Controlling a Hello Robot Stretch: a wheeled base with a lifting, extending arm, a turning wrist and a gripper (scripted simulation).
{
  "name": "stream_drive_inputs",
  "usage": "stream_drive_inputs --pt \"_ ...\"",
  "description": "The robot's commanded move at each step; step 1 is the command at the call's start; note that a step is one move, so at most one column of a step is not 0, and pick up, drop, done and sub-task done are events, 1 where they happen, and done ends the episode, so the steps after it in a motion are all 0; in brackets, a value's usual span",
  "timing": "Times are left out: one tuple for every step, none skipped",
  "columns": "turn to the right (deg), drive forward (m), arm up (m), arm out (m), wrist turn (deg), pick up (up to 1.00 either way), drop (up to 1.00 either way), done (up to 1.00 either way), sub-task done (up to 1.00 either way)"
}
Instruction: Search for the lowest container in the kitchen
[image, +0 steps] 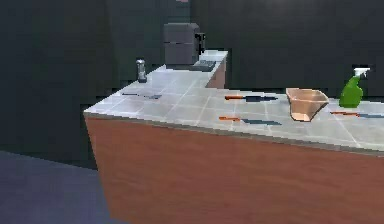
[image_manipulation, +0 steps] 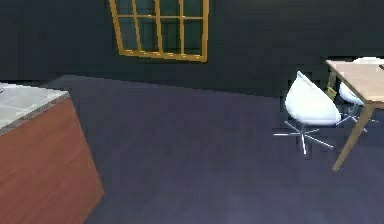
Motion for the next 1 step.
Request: stream_drive_inputs --pt "12.0 0.00 0.00 0.00 0.0 0.00 0.00 0.00 0.00"
